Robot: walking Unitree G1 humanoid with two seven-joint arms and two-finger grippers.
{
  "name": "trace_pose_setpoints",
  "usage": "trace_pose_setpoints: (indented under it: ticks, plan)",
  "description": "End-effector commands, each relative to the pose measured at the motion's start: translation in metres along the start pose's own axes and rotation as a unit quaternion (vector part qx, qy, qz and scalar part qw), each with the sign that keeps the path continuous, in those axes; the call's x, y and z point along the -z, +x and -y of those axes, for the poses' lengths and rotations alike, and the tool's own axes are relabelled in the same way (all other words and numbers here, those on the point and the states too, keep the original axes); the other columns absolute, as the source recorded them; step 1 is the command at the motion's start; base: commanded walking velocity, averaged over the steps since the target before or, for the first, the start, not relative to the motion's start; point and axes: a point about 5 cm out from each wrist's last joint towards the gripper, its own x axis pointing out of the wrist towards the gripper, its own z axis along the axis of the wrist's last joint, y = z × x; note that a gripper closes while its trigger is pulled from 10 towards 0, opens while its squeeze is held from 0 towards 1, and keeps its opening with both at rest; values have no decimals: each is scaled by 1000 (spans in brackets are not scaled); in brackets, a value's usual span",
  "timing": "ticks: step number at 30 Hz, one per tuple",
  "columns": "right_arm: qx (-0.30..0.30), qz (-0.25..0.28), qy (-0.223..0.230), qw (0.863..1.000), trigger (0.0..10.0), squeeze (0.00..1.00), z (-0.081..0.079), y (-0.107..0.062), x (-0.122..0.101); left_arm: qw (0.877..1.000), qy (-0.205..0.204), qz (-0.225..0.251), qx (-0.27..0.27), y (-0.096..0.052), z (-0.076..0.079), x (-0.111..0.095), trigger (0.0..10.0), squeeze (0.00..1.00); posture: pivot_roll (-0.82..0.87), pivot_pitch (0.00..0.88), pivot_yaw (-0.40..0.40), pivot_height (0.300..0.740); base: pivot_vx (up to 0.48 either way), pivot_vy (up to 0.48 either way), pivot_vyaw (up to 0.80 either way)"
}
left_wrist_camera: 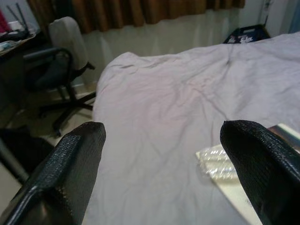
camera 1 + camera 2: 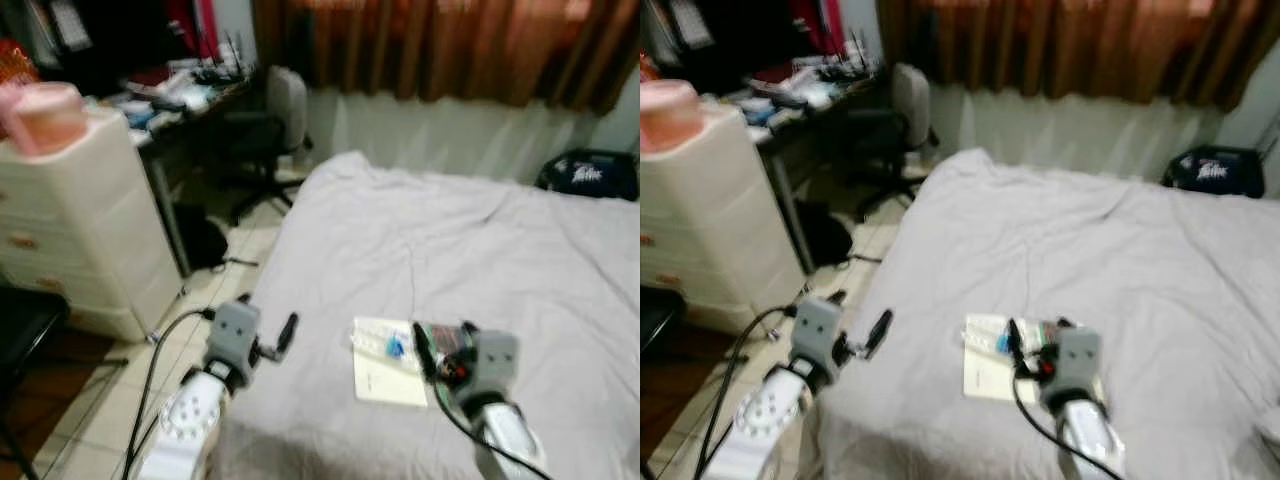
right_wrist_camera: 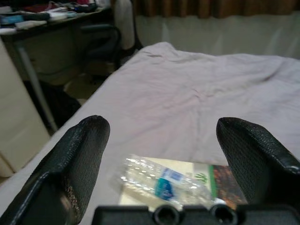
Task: Clean up the room
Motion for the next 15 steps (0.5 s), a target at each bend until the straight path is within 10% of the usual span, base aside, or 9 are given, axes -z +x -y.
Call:
trace_pose_setpoints:
  ticks: [1, 15]
  plan:
    - [22, -11, -8, 1000, 10000, 0, 12, -4, 3, 1000, 2, -3, 12, 1, 7, 0, 10000, 0, -7, 0, -21, 740, 0, 0, 0]
    - [20, -14, -7, 1000, 10000, 0, 11, -4, 3, 1000, 2, -1, 13, 1, 8, 1, 10000, 0, -9, 0, -18, 740, 111, -118, 0]
